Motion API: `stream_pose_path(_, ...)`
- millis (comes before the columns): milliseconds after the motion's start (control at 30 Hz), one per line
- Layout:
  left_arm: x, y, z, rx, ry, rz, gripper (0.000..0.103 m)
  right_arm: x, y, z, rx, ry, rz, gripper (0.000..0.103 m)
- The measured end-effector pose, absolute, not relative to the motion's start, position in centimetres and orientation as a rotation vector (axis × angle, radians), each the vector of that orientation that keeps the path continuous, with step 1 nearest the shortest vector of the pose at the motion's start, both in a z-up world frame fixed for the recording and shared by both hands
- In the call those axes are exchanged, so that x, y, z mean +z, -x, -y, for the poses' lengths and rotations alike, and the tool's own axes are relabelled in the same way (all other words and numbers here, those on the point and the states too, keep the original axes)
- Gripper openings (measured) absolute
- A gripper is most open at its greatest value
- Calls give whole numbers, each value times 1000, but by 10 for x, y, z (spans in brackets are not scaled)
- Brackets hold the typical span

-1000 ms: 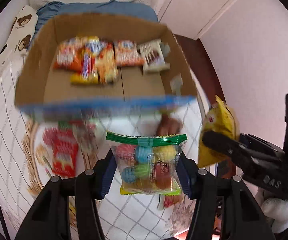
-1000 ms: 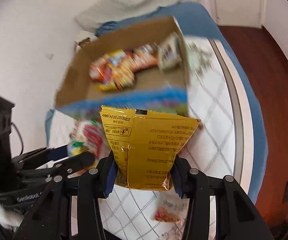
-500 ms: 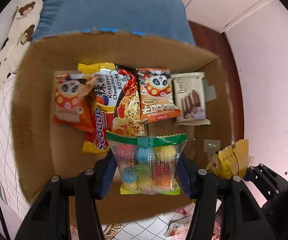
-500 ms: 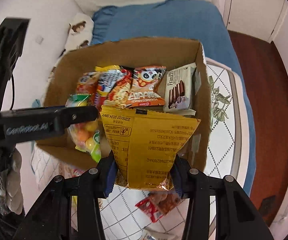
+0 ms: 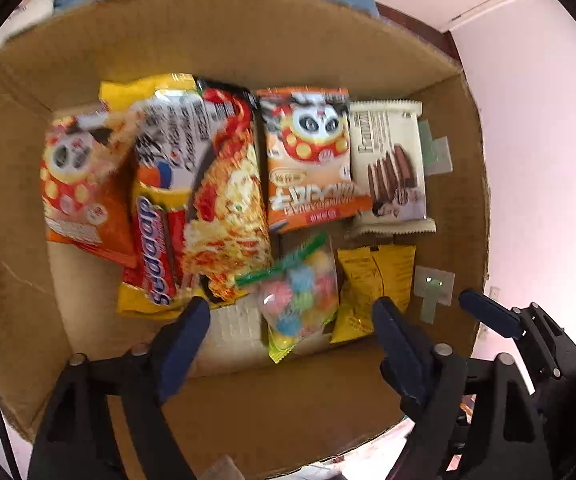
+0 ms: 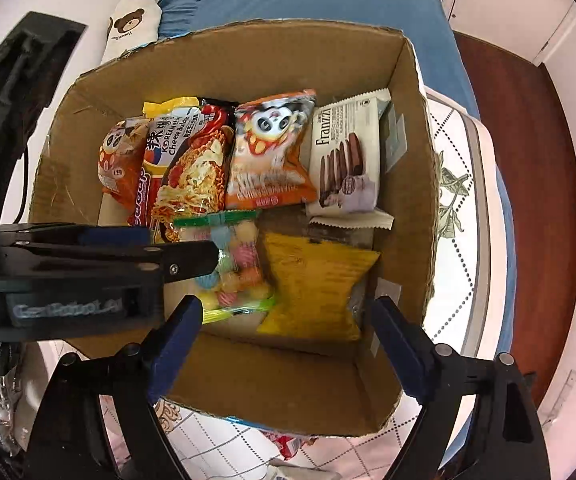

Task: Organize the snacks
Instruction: 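Carry both bags into the box and open both tools to release them, then lift both tools away from the box toward the remaining snacks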

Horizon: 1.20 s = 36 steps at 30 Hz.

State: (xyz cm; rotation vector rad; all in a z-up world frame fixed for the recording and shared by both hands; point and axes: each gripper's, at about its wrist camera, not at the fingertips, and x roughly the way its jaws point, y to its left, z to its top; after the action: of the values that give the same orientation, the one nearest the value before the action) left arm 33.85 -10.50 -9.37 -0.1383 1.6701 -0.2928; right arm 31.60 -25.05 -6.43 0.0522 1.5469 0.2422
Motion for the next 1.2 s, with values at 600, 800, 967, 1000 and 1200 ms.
stream_pose_path(600,0,-283,76,-141,-3,-1316,84,-18,-280,249,183,-32,-1404,95)
stream_pose_path(800,42,-242,55,-123,7,-1147,84,23,-247,254,161,-87,-1235,95)
stream_pose_path(967,51,-204,38,-90,-12,-1088,84,39,-216,251,195,-155,-1170,95)
stream_pose_path(1000,49,-193,32,-78,-9,-1081,84,41,-210,251,208,-174,-1166,95)
stream_pose_path(1200,-13,-153,7,-50,-49,-1191,84,5,-171,269,219,-368,-1214,68)
